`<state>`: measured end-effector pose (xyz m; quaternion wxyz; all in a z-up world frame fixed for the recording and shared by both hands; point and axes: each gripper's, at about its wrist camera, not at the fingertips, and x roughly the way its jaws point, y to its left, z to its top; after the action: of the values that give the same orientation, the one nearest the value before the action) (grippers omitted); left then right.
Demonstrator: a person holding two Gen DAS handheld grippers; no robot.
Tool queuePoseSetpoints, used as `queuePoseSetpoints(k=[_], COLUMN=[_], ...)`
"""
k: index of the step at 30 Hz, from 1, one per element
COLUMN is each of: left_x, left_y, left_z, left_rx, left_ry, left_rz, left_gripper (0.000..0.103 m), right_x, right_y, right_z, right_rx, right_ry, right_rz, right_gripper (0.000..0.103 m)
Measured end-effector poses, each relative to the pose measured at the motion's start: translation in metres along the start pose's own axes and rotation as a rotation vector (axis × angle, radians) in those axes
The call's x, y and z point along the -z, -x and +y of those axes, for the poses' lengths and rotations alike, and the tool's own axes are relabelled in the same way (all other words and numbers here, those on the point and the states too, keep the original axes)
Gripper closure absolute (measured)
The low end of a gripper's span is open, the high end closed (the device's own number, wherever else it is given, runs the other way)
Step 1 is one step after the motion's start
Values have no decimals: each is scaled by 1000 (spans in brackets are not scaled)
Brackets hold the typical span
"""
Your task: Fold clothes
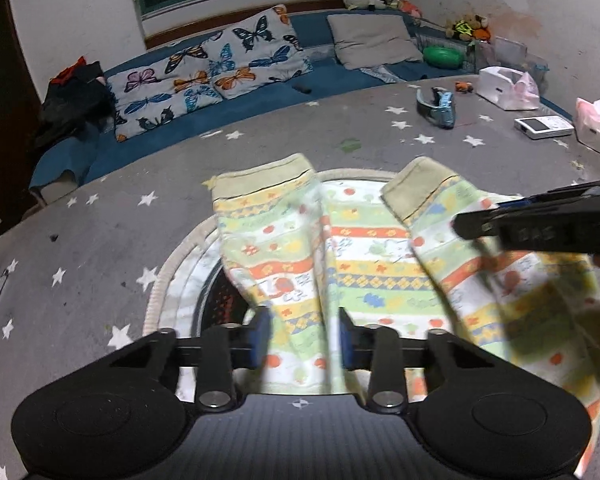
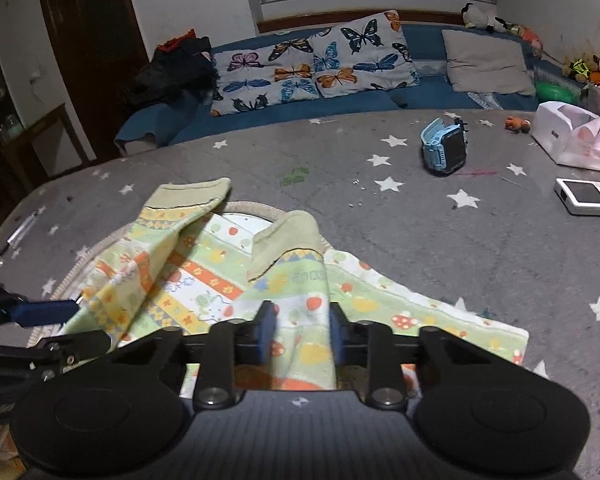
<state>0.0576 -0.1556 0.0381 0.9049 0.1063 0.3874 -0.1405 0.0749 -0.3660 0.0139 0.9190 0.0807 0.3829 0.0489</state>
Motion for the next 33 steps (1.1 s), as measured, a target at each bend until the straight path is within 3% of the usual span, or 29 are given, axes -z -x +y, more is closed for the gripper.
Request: queuePoseSetpoints(k=[2,7,19,25,33], left_x=[3,10,16,23,57], left_y=[0,2,13,24,58], left_z=[5,17,32,50,85], left_rx=[-2,-10,-23,-50,-106], left_ry=[11,45,113,174,265], left_rz=[2,4,-19,-31,-29], left_gripper=[88,95,99,101,102], right_x=[0,-1,6,8,12], right_y=[3,13,10,11,62], right_z=[0,-2,3,2,-13], right_rx=[-9,-17,15,1,16], right_ry=[-7,-33,3,2,5], right_rz=[-9,-33,-27,-29,-117], right_gripper=[90,95,87,99,99])
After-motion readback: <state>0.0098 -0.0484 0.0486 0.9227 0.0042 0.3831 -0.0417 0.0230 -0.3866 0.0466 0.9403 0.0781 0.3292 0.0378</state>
